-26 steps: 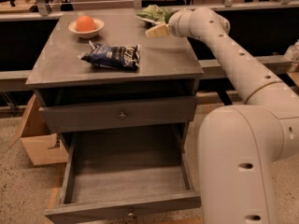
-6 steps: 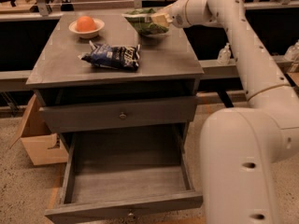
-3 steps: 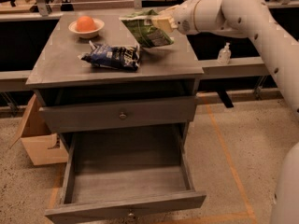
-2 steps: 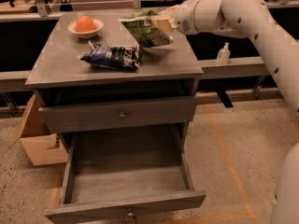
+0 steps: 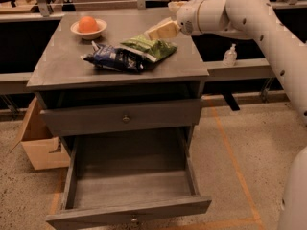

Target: Move green jalapeno chip bag near blue chip bag

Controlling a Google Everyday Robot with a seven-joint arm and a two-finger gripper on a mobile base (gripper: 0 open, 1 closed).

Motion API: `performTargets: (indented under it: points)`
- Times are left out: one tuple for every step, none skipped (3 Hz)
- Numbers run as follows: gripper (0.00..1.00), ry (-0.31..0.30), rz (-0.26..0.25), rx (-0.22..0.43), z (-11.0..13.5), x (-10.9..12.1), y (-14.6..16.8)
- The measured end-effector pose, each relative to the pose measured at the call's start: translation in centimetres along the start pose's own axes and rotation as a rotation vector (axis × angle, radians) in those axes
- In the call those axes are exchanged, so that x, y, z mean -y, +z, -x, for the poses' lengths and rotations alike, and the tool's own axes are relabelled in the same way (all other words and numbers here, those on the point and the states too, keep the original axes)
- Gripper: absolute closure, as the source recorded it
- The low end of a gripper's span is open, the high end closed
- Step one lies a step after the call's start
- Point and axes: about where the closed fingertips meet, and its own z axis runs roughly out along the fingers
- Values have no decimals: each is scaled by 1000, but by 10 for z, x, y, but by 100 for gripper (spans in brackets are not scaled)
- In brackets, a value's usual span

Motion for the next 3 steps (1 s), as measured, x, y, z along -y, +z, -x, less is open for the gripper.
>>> performTargets:
  points:
    - [0, 17, -14, 18, -3, -3, -16]
    - [0, 57, -80, 82, 0, -10, -54]
    - [0, 69, -256, 37, -7, -4, -114]
